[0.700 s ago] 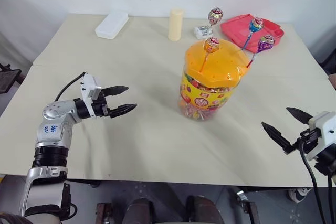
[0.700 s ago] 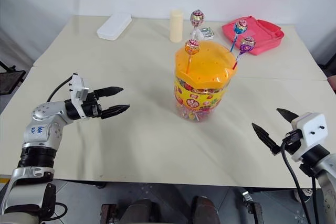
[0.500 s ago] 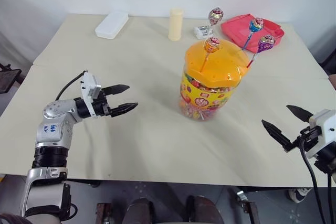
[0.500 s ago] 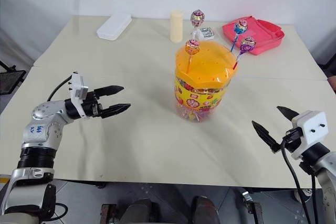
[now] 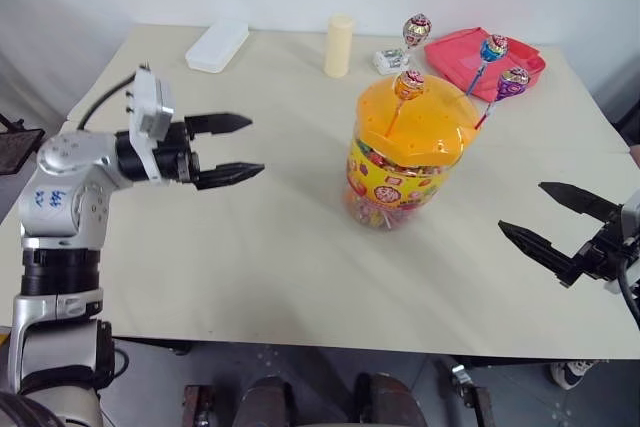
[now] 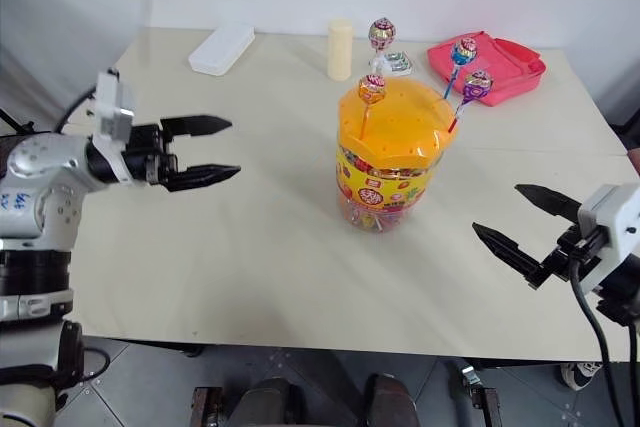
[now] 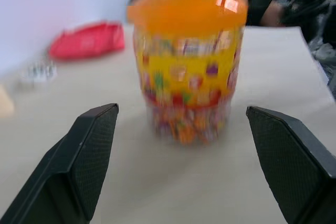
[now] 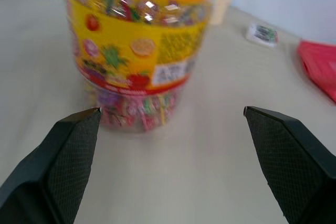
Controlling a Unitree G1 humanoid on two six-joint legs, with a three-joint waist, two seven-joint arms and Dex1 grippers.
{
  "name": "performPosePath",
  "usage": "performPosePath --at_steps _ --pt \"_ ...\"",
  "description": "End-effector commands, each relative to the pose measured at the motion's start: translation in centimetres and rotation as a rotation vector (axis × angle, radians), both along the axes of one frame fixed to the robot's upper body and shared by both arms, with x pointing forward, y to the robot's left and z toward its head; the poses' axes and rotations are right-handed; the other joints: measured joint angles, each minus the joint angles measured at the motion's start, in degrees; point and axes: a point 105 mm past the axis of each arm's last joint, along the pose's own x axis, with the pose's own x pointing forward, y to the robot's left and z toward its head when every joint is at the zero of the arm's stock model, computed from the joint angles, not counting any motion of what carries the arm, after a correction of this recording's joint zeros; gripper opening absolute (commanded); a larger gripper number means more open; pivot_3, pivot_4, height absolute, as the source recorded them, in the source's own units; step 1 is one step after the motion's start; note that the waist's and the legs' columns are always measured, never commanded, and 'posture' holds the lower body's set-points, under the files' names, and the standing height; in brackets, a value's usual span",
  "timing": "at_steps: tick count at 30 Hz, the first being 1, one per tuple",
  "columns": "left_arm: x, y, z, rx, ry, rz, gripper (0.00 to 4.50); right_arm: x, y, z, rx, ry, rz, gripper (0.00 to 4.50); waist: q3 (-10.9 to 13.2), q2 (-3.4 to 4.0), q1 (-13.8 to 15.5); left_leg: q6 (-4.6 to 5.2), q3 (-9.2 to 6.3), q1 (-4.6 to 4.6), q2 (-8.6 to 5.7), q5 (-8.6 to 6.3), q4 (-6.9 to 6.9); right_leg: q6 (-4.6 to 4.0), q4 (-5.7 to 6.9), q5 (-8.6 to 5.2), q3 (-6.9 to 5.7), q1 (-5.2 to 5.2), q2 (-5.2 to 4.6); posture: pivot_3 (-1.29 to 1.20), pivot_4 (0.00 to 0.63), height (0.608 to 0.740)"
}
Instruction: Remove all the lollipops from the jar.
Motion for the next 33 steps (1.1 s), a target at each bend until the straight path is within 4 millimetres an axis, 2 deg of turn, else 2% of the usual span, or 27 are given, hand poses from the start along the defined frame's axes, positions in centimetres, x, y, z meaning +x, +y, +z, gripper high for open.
performPosePath --at_steps 1,7,13,17,23,29,33 --pt "-0.9 -2.4 2.3 -0.037 -0.086 -0.152 4.12 -0.8 1.1 2.3 -0.014 -0.083 0.066 4.5 0.0 0.0 0.01 0.03 0.0 -0.01 0.0 -0.02 0.05 0.02 0.01 0.01 0.01 0.01 -0.01 0.0 0.15 0.74" --pt "-2.4 -6.9 2.9 -0.028 -0.087 -0.452 4.12 -1.7 2.2 4.5 -0.019 -0.16 0.138 4.5 0.01 -0.01 -0.1 0.06 0.01 -0.05 -0.03 -0.03 0.11 0.1 0.0 0.05 0.01 0.02 -0.01 0.0 0.15 0.74" --pt "-1.6 -10.5 2.8 -0.041 -0.062 -0.539 4.12 -1.9 2.9 6.3 -0.034 -0.233 0.135 4.5 0.02 -0.03 -0.09 0.08 0.01 -0.05 -0.03 -0.04 0.14 0.1 0.0 0.06 0.03 0.02 -0.01 0.0 0.15 0.74" --pt "-0.7 -13.0 2.4 -0.046 -0.041 -0.563 4.12 -2.3 3.1 6.0 -0.03 -0.238 0.104 4.5 0.03 -0.05 0.29 0.12 0.01 -0.11 -0.05 -0.06 0.17 0.13 -0.02 0.07 0.01 0.01 -0.03 0.0 0.15 0.74" --pt "1.5 -15.0 2.4 -0.052 0.002 -0.483 4.12 -3.2 2.9 5.7 -0.033 -0.251 0.041 4.5 0.05 -0.09 0.67 0.17 0.03 -0.13 -0.07 -0.09 0.17 0.15 -0.05 0.08 0.02 -0.02 -0.03 0.0 0.15 0.74" --pt "1.4 -16.2 2.3 -0.019 0.013 -0.518 4.12 -3.6 2.9 5.7 -0.029 -0.265 -0.009 4.5 0.06 -0.1 0.82 0.17 0.04 -0.12 -0.08 -0.09 0.17 0.16 -0.04 0.08 0.03 -0.02 -0.03 0.0 0.15 0.74" --pt "1.3 -16.3 2.2 -0.005 -0.003 -0.531 2.87 -3.9 2.8 5.6 -0.027 -0.274 -0.027 4.5 0.06 -0.1 1.03 0.18 0.05 -0.13 -0.09 -0.1 0.18 0.16 -0.05 0.09 0.04 -0.02 -0.03 0.0 0.15 0.74"
